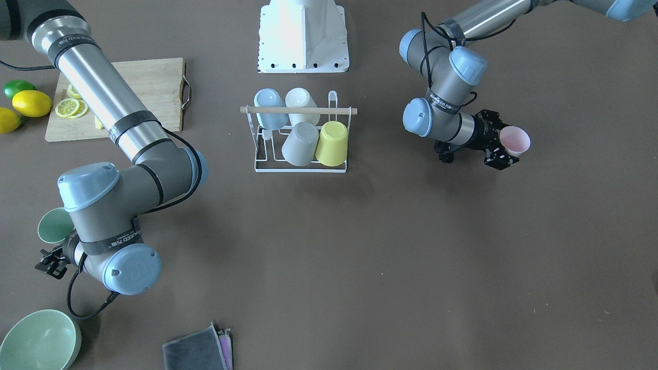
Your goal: Place cup on cup holder
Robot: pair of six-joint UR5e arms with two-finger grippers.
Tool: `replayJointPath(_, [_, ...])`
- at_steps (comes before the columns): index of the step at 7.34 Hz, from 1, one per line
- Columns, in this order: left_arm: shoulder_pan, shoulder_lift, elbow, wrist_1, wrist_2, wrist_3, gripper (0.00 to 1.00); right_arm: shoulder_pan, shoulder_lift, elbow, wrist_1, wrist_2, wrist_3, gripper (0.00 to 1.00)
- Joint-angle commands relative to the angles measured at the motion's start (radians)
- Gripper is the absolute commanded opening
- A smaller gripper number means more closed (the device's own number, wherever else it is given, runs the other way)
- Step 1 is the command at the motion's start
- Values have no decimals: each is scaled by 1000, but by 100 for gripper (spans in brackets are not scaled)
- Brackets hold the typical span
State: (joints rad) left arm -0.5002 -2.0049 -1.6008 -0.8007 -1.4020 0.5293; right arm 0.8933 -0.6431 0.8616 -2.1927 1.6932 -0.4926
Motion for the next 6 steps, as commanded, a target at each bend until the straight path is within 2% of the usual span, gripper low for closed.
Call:
replayJointPath(1, [0,0,9,-8,0,0,98,-1,-12,-10,23,2,-11,100])
replayJointPath(6, [-3,18,1,-26,0,1,98,-14,-12,-50,42,9,-58,100])
